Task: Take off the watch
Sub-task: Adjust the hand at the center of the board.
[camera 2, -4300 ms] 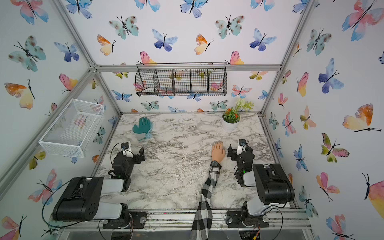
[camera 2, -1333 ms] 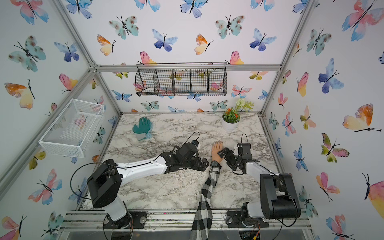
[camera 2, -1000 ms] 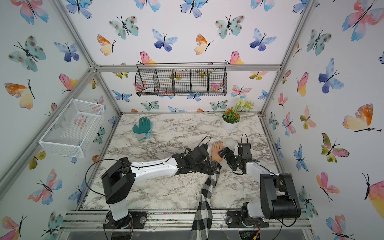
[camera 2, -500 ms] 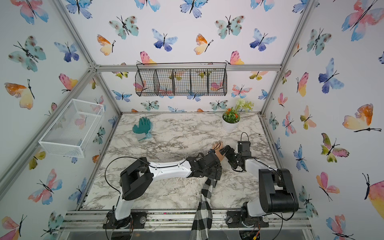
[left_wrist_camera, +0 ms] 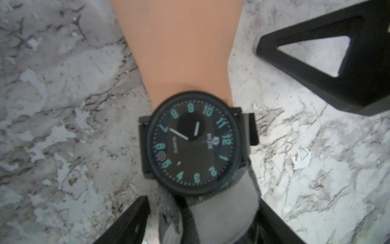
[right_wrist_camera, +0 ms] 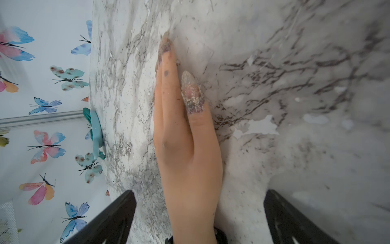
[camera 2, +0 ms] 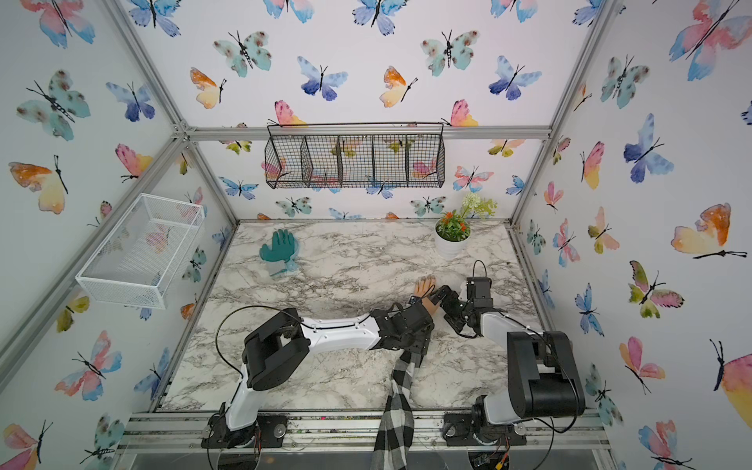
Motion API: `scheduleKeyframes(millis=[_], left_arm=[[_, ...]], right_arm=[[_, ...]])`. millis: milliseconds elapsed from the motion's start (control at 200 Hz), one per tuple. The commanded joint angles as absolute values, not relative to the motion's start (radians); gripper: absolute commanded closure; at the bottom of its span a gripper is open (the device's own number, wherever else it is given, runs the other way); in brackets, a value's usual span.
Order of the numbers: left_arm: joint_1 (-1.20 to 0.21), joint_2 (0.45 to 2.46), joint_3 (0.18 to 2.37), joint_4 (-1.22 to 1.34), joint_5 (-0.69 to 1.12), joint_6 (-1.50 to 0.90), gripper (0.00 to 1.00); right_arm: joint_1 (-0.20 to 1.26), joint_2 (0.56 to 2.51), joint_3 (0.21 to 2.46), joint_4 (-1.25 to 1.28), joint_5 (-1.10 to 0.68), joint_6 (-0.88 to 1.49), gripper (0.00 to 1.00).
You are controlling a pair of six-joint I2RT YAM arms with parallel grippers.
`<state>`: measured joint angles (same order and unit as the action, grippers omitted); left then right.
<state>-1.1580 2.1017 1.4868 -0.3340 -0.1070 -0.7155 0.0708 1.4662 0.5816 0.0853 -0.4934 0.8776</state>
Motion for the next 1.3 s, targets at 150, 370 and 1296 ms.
scheduleKeyframes(millis=[150,370,1296], left_arm=[[-1.158,2.106,1.470,-0.346,-0.121,-0.695,0.44],[-1.155,2.065,1.428,-0.286,-0.091,-0.691,0.50],[-1.139,1.936,1.296,-0.089,0.035,-0.663,0.54]], right_arm=[[0.065,1.483,0.540,0.164,-0.609,0.890,0.02],[0.065,1.523,0.519,0.249,-0.657,0.907,0.04],[0.066,1.708,0.440,0.615,-0.737,1.045,0.13]])
